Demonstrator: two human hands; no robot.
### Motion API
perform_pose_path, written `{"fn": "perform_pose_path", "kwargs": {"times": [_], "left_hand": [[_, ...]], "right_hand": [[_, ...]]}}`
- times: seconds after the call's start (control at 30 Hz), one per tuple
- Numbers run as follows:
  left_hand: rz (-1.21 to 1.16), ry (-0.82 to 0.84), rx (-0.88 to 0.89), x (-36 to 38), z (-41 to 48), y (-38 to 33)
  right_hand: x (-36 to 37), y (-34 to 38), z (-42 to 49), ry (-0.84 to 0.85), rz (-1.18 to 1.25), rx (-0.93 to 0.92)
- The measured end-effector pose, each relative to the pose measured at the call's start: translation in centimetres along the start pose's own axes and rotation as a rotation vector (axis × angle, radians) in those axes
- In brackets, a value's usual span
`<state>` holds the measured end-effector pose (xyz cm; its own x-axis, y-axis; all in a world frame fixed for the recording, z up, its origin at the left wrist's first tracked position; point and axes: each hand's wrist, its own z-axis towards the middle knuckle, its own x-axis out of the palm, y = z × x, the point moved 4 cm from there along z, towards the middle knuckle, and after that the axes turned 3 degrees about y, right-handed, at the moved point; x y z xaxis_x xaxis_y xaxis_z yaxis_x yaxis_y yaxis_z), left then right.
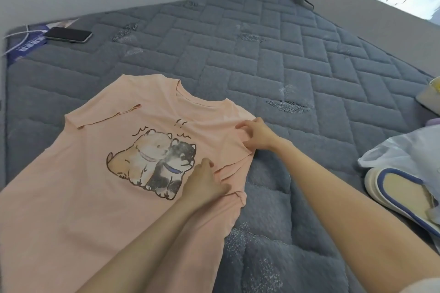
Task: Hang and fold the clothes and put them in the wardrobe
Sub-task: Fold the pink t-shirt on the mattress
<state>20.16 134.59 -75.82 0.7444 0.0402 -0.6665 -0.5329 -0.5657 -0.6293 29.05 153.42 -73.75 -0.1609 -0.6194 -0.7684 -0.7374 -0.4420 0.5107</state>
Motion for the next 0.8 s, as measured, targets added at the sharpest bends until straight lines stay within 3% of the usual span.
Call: {"fn": "perform_pose_path", "kwargs": {"times": [0.13, 0.27, 0.47, 0.57, 0.73, 0.8], "left_hand": [[-0.049, -0.096, 0.04, -0.4, 0.3, 0.2], [-0.18, -0.092, -0.058, -1.3, 0.7, 1.2], [-0.454, 0.006, -0.194, -1.5, 0.7, 2.5], [-0.556, 0.011, -0.219, -1.5, 0.5, 2.6], [-0.649, 0.201, -0.27, -0.7, 0.2, 1.8], [-0.61, 0.206, -0.281, -0.4, 0.3, 1.5]], "right_hand": [[0.3, 1.0, -0.1, 0.05, 0.043, -0.095], [1.2, 1.1, 0.7, 0.129, -0.059, -0.062], [1.2, 2.6, 2.3, -0.241, -0.015, 0.059], [0.7, 2.3, 2.5, -0.261, -0.11, 0.095], [-0.1, -0.1, 1.5, -0.2, -0.26, 0.204], [-0.5, -0.5, 0.9, -0.245, -0.256, 0.193]]}}
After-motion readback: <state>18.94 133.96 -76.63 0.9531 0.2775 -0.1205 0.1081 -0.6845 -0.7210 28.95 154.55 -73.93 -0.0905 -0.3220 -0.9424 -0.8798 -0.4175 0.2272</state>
